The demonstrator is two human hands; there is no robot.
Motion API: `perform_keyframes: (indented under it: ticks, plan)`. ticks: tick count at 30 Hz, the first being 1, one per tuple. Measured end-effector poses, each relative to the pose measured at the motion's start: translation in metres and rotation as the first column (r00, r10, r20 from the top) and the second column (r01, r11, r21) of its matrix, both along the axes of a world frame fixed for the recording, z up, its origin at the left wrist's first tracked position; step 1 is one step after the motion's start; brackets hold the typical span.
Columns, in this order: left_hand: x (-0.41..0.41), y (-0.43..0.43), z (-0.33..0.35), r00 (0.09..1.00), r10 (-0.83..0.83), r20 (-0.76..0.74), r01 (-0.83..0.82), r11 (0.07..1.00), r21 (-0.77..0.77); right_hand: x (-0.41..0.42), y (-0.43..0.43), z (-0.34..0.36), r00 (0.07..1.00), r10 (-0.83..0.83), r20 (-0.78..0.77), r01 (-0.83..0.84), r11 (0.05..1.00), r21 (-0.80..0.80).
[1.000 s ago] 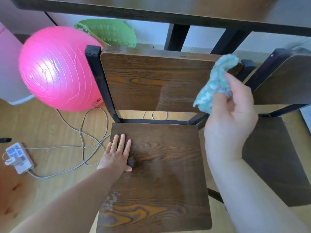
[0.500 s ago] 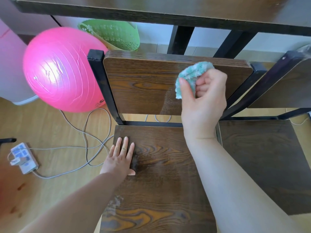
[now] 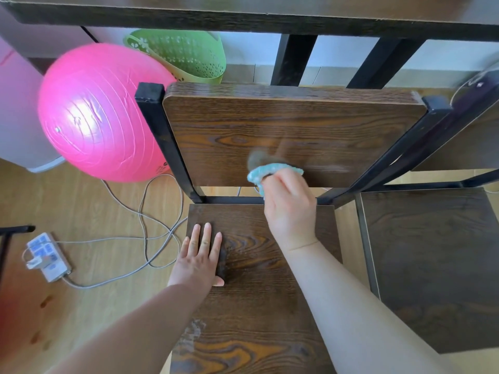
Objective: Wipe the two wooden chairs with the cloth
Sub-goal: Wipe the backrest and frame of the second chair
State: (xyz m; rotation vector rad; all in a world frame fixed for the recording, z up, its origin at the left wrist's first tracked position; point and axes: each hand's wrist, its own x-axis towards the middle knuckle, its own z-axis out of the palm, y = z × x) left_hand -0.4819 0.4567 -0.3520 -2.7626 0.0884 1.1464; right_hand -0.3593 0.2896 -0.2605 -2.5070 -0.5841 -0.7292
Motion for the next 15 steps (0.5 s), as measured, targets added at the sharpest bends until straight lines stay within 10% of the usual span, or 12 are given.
perform_keyframes:
  ticks: [9,15]
  plan:
    - [-0.002,0.001,0.0,1.0,-0.021,0.014,0.021,1.0,0.007,-0.024,-0.015,-0.041,0.962,-0.003,-0.273,-0.009,0.999,-0.042]
    - [-0.003,0.0,0.003,0.999,-0.029,0.037,0.029,1.0,0.01,-0.026,-0.054,0.06,0.992,-0.107,-0.063,0.12,0.955,0.27]
